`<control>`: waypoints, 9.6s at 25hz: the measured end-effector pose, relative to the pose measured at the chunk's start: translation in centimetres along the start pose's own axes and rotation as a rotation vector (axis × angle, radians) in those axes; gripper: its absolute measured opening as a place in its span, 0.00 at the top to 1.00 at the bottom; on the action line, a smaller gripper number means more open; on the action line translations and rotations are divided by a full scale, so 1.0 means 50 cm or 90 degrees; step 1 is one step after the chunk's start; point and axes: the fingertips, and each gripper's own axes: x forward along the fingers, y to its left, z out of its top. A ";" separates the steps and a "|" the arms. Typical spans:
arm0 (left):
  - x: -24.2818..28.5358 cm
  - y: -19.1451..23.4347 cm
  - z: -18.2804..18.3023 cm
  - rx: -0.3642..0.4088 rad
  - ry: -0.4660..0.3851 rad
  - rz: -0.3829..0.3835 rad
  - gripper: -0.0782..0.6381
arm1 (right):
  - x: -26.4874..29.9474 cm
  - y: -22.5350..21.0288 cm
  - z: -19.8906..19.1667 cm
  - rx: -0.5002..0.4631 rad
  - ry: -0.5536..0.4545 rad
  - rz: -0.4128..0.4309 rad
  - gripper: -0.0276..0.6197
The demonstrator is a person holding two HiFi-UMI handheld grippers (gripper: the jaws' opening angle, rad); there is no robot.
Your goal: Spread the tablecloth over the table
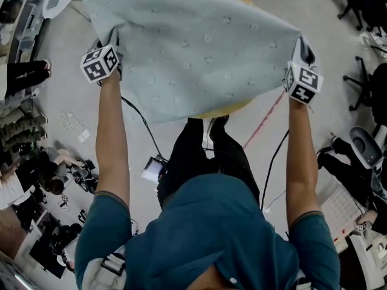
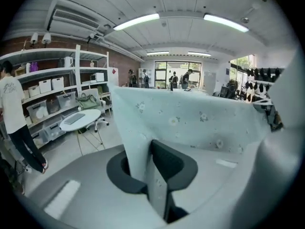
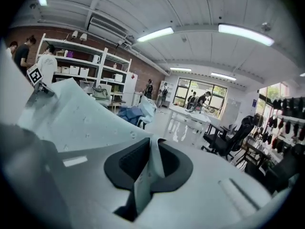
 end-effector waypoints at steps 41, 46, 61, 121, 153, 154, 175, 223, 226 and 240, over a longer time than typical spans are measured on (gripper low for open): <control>-0.174 -0.554 -0.373 0.219 0.071 -0.384 0.69 | -0.109 0.152 -0.425 0.066 0.225 0.504 0.56; -0.247 -0.611 -0.483 0.389 0.125 -0.409 0.57 | -0.139 0.133 -0.471 -0.065 0.266 0.548 0.55; -0.281 -0.642 -0.487 0.461 0.127 -0.277 0.42 | -0.174 0.125 -0.336 -0.052 0.154 0.541 0.90; -0.188 -0.578 -0.380 0.175 0.153 -0.452 0.73 | -0.397 0.123 -0.610 0.285 0.610 0.704 0.75; 0.002 -0.752 -0.417 0.113 0.204 -0.349 0.89 | 0.003 0.040 -0.159 0.281 0.208 0.751 0.89; 0.002 -0.750 -0.418 0.113 0.201 -0.348 0.89 | -0.054 0.080 -0.104 0.118 0.151 0.757 0.89; -0.014 -0.756 -0.434 0.174 0.166 -0.327 0.89 | -0.139 0.308 -0.134 0.957 0.402 0.873 0.64; -0.020 -0.760 -0.444 0.182 0.158 -0.323 0.89 | -0.099 0.356 -0.062 1.006 0.299 0.962 0.52; -0.021 -0.762 -0.444 0.183 0.158 -0.321 0.89 | -0.150 0.367 -0.025 0.891 0.276 0.994 0.53; -0.015 -0.754 -0.431 0.154 0.185 -0.344 0.89 | -0.168 0.463 -0.065 0.509 0.285 0.850 0.77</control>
